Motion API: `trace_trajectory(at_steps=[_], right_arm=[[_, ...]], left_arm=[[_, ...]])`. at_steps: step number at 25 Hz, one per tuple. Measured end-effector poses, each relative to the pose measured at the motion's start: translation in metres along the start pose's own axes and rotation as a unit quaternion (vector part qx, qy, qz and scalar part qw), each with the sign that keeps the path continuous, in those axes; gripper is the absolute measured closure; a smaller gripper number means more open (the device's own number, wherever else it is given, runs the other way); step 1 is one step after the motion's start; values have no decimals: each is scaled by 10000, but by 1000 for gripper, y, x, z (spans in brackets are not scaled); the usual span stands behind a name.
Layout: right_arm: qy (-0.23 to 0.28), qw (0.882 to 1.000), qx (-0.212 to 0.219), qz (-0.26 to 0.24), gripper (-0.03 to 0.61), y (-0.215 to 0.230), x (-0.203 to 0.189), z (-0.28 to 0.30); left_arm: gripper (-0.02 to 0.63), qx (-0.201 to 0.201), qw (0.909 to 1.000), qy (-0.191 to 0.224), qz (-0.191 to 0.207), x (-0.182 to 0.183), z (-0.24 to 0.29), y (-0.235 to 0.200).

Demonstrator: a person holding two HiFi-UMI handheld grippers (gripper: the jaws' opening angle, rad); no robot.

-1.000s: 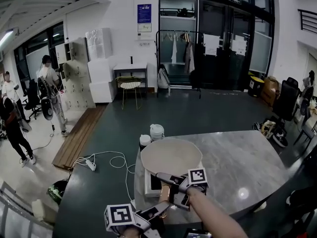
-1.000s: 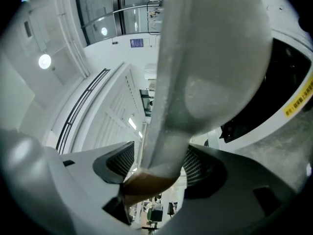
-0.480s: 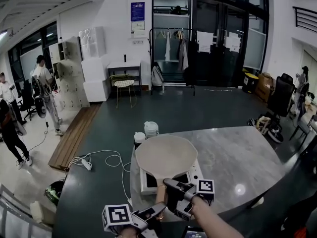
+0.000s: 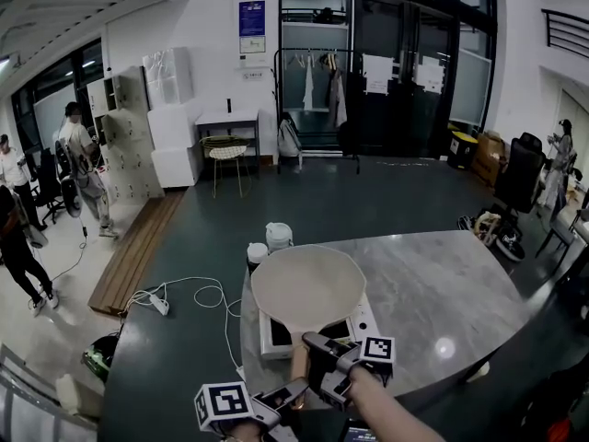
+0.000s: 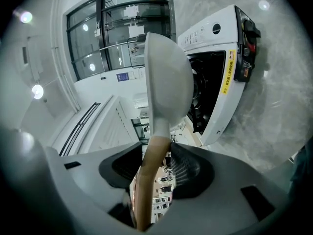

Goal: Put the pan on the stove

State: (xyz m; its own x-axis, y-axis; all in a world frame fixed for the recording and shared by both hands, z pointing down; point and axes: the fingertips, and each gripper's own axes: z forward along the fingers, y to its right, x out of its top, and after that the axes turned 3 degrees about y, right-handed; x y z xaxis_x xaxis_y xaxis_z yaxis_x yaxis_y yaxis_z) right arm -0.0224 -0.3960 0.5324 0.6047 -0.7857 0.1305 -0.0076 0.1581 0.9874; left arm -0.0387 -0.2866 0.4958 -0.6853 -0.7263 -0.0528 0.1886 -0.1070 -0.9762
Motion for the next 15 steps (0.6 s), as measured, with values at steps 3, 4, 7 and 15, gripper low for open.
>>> trace_trajectory(at_steps=[3,4,7,15], right_arm=[[37,9999,-111,-14,393,6,1,2],[33,9999,-163,-40,394,9,1,2],[23,9994,-325,-96,395,16,1,1],[154,9992,-361,-124,414,30,5,6]], left_arm=[[499,102,9999,-9,-20,1,1,-9],[500,150,9999,-25,-25,0,2,-12],[500,274,9996,-54,-59,-3,2,-22],[497,482,9988,-17,-43,0,4,-42]])
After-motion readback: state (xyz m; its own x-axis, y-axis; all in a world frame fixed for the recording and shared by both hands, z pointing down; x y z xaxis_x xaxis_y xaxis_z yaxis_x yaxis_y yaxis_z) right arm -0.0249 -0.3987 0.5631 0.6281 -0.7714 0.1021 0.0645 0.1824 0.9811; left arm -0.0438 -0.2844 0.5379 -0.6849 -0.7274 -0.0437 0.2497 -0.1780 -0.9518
